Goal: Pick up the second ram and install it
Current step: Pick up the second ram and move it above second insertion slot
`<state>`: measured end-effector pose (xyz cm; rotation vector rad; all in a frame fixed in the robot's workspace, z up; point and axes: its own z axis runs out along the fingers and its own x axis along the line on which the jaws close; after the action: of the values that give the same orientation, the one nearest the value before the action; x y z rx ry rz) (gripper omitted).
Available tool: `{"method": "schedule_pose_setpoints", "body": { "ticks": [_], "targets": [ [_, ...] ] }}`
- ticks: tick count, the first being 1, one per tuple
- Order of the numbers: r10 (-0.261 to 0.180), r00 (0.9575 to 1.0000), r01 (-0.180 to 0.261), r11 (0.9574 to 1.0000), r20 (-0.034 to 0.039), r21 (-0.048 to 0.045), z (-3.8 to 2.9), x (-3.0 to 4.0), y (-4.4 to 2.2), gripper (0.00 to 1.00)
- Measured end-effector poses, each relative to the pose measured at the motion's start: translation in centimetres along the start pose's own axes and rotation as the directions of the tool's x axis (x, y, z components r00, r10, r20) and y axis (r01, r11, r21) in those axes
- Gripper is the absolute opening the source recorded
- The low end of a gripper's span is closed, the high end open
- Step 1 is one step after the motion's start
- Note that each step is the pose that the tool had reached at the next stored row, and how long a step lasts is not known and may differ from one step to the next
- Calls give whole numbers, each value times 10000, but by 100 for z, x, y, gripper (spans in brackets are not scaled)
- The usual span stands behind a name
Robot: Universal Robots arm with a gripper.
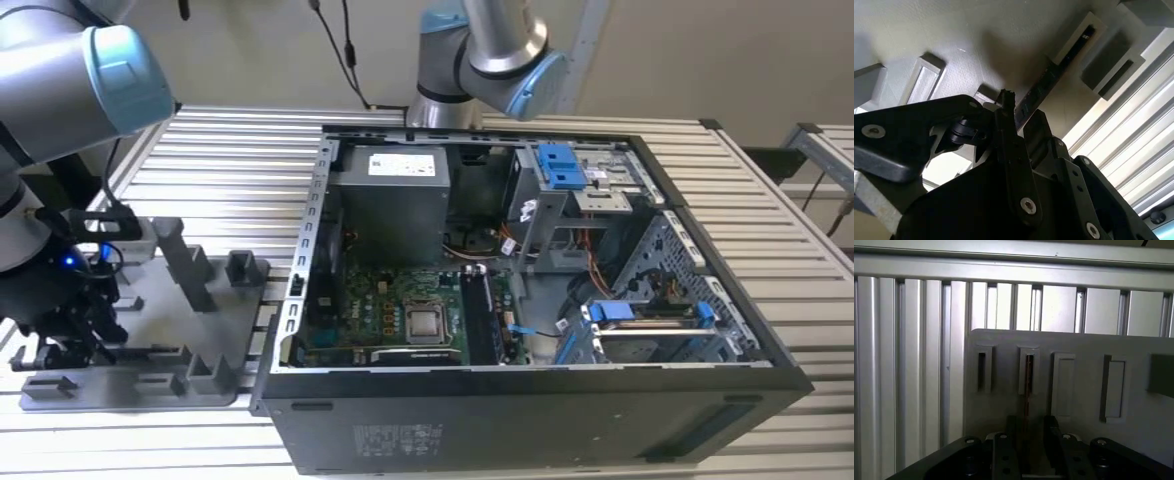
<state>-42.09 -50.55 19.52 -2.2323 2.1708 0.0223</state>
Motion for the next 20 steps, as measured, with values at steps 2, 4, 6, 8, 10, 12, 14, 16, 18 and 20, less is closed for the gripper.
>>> {"method": "schedule_pose_setpoints", "body": {
  "ticks": [2,4,6,8,10,12,14,16,18,20],
  "targets": [
    [-2,10000,2,10000,0,0,0,0,0,36],
    [-3,10000,3,10000,0,0,0,0,0,36],
    [-5,10000,5,10000,0,0,0,0,0,36],
    [-6,10000,6,10000,0,0,0,0,0,34],
    [-8,10000,8,10000,0,0,0,0,0,34],
    [-10,10000,10,10000,0,0,0,0,0,27],
    [-10,10000,10,10000,0,0,1,5,0,27],
    [-9,10000,9,10000,1,1,1,6,0,27],
    [-10,10000,10,10000,0,0,0,8,0,27],
    [-9,10000,9,10000,0,0,0,8,0,27]
  ]
}}
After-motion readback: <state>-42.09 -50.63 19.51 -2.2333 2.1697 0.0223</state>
